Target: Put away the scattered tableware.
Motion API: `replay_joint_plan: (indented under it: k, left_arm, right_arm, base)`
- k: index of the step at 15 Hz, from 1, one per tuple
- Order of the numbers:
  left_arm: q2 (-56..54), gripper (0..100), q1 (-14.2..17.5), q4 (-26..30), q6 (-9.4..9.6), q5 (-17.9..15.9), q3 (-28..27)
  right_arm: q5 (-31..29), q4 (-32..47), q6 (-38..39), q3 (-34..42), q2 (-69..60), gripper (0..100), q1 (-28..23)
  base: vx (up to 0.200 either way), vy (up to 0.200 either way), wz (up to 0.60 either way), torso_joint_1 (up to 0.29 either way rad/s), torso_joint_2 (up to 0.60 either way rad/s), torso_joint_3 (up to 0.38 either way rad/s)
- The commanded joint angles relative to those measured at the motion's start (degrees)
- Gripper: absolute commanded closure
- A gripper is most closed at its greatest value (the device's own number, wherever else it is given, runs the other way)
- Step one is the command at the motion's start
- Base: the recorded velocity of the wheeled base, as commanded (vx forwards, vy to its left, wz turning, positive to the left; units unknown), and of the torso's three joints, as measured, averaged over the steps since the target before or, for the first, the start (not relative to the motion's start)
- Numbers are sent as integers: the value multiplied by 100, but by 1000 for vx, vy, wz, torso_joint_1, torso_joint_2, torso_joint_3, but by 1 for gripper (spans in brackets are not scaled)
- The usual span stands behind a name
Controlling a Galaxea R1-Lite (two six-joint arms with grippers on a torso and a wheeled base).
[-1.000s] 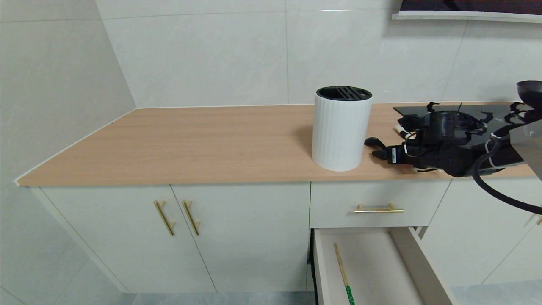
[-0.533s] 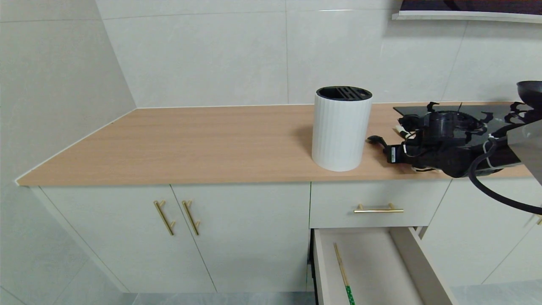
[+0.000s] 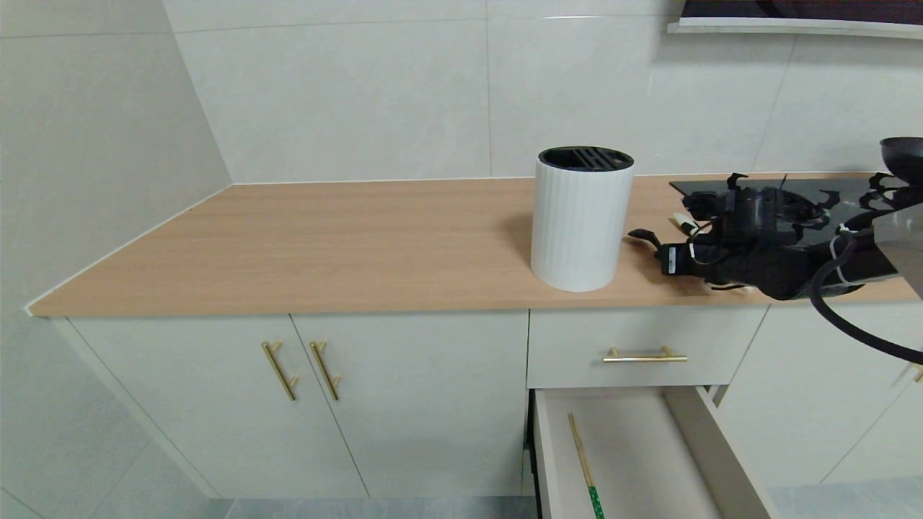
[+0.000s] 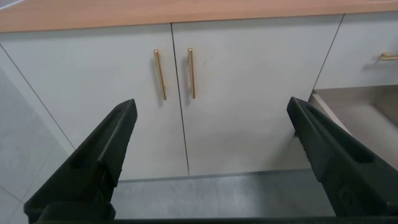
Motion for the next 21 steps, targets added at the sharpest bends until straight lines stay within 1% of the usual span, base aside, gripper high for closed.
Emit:
replay_joint_plan:
  k: [1, 2, 3, 4, 7, 8, 10, 12, 13, 16, 21]
  left_arm:
    - [0, 0, 0, -1, -1, 1, 1]
    - [0, 0, 0, -1, -1, 1, 1]
    - [0, 0, 0, -1, -1, 1, 1]
    - [0, 0, 0, -1, -1, 1, 1]
    - [0, 0, 0, -1, -1, 1, 1]
    - [0, 0, 0, -1, -1, 1, 1]
    - [0, 0, 0, -1, -1, 1, 1]
    - [0, 0, 0, -1, -1, 1, 1]
    - [0, 0, 0, 8, -1, 1, 1]
    - [0, 0, 0, -1, -1, 1, 1]
    - [0, 0, 0, -1, -1, 1, 1]
  right_arm:
    - [-145, 10, 169, 194, -379, 100, 173]
    - [-277, 10, 231, 308, -493, 100, 261]
    - [-629, 1, 319, 694, -827, 100, 375]
    - [-734, -8, 371, 1028, -1108, 100, 437]
    - [-761, -34, 442, 2364, -2260, 100, 498]
    - [-769, -34, 442, 2549, -2444, 100, 498]
    - [-761, -8, 486, 3402, -3297, 100, 542]
    - [-769, 10, 644, 3938, -3771, 100, 718]
    - [-778, 10, 661, 4263, -4035, 100, 727]
    - [-725, -34, 626, 4817, -4202, 100, 727]
    - [-752, 1, 617, 4904, -4237, 100, 709]
  base:
    - [0, 0, 0, 0, 0, 0]
    - [0, 0, 0, 0, 0, 0]
    - [0, 0, 0, 0, 0, 0]
    - [0, 0, 0, 0, 0, 0]
    - [0, 0, 0, 0, 0, 0]
    - [0, 0, 0, 0, 0, 0]
    - [0, 0, 0, 0, 0, 0]
    - [0, 0, 0, 0, 0, 0]
    - [0, 0, 0, 0, 0, 0]
    - [0, 0, 0, 0, 0, 0]
    - [0, 0, 0, 0, 0, 0]
